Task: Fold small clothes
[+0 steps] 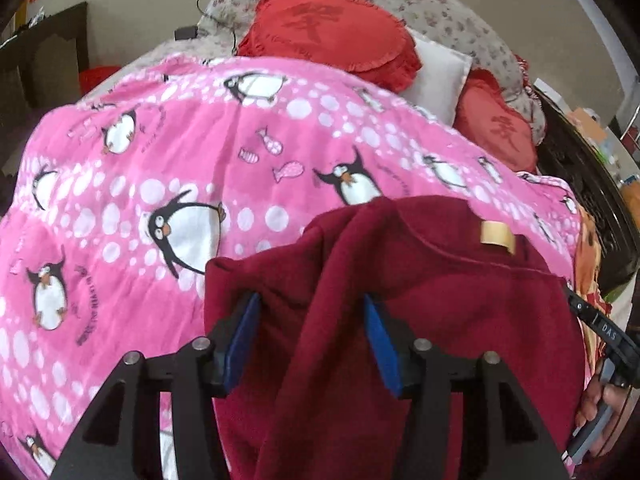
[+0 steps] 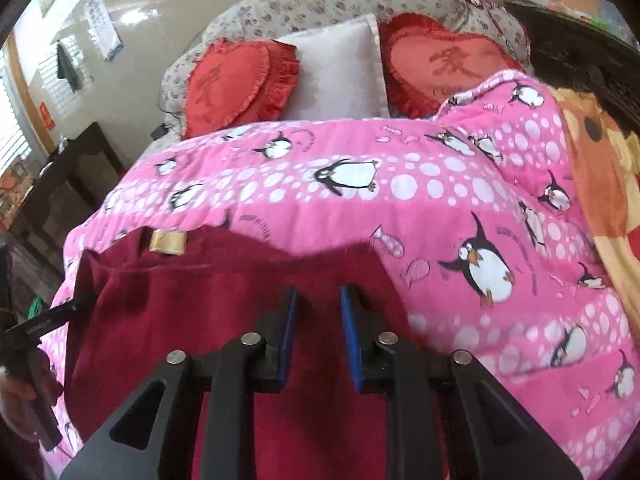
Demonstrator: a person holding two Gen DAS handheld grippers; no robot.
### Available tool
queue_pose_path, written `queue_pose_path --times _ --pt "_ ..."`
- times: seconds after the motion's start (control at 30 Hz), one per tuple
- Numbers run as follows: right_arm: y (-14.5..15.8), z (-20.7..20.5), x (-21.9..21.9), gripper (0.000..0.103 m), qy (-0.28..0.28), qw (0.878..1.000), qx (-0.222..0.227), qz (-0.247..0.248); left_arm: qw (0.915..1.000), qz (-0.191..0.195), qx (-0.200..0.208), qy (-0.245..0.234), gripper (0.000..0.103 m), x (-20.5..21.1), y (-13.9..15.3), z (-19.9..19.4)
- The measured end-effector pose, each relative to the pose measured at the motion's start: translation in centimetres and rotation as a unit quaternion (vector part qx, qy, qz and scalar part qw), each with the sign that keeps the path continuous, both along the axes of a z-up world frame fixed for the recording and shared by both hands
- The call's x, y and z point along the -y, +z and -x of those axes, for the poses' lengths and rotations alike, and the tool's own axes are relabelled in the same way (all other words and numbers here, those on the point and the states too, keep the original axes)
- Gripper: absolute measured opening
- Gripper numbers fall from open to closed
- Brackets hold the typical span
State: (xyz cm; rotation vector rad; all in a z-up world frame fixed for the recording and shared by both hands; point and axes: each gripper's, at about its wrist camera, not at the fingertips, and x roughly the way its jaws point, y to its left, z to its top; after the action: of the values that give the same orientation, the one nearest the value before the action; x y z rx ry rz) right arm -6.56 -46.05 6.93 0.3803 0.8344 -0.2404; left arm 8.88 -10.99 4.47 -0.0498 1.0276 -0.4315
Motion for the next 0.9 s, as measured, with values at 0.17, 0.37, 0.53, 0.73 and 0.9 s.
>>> queue_pose_path --times 0.17,0.37,0.53,0.73,0.9 --pt "-1.1 -1.7 1.9 0.0 -0.01 0.999 -0.007 -0.037 0.9998 -0.014 0.009 -0.006 0.059 0.6 0.0 -0.1" --pt "1.1 0.3 -0.4 0.0 -0.001 1.0 0.003 -0.009 0.9997 -0.017 0.018 -0.003 0.059 -0.2 0.9 1.1" --pt "2.4 2.1 -3.6 0.001 0.044 0.999 0.011 -0.005 0.9986 -0.034 0.038 -0.009 0.059 -0.5 1.6 2.5" --pt "1.1 1.4 -5.0 0.001 0.061 0.998 -0.007 -0.008 0.9982 -0.043 0.043 -0.003 0.059 -1.3 1.8 3.2" --pt "-0.1 0.3 -4.7 0.001 0.06 0.998 -0.028 -0.014 0.9975 -0.052 0.047 -0.004 0.059 -2.5 2.1 4.0"
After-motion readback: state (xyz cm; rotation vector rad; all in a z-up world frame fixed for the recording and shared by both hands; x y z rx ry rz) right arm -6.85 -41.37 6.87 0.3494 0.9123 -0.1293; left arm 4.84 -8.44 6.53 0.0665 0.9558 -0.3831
